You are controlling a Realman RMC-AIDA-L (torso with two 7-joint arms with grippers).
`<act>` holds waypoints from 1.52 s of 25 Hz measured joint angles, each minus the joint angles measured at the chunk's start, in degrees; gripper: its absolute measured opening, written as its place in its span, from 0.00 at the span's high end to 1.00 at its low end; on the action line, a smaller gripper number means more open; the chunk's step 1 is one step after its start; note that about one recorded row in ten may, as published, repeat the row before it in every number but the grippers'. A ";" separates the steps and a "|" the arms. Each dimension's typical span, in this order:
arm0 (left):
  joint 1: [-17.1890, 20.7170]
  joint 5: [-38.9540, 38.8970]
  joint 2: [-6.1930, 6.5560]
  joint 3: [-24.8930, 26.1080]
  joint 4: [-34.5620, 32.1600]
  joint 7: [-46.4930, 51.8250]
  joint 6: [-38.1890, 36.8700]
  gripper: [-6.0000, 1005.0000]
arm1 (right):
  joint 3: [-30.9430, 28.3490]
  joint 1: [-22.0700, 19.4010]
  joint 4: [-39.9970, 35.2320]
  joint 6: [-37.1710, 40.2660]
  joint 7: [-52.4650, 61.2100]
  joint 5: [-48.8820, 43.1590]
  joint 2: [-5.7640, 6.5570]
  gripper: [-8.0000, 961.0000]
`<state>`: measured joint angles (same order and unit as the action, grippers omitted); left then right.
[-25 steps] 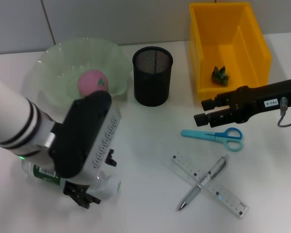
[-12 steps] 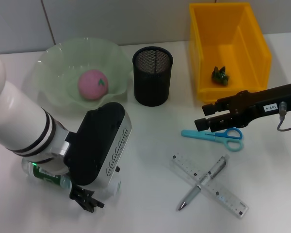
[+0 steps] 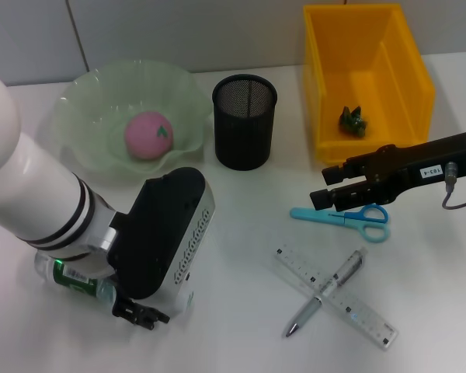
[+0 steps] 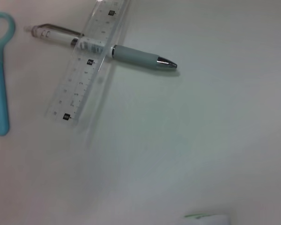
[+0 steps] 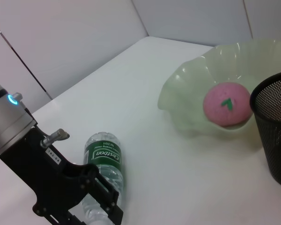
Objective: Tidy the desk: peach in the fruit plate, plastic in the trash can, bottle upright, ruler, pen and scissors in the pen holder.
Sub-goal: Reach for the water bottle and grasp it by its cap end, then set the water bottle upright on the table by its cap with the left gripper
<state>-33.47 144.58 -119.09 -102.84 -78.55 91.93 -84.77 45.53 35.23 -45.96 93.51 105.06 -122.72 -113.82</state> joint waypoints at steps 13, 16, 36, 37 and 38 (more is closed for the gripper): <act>-0.34 0.33 -0.01 -1.48 1.64 -0.16 2.35 0.47 | 0.00 0.28 0.00 -0.41 -0.42 0.00 -0.14 0.26; -0.49 0.65 -0.01 -1.52 2.11 -0.18 2.62 0.50 | 0.00 0.38 0.00 -0.45 -0.43 0.00 -0.30 0.26; -0.67 -0.46 0.34 7.28 1.09 -0.56 0.48 0.55 | 0.00 0.89 0.00 -0.61 -0.38 0.03 -0.83 0.26; -0.79 -0.87 0.34 8.41 1.32 -0.41 0.35 0.55 | 0.00 0.89 0.00 -0.61 -0.31 0.03 -0.83 0.26; -0.89 -1.18 0.35 9.34 1.49 -0.28 0.27 0.55 | 0.00 0.90 0.00 -0.61 -0.30 0.03 -0.83 0.26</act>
<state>-34.36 143.40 -118.73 -93.50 -77.06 91.65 -84.50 45.52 36.12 -45.97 92.90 104.76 -122.69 -114.65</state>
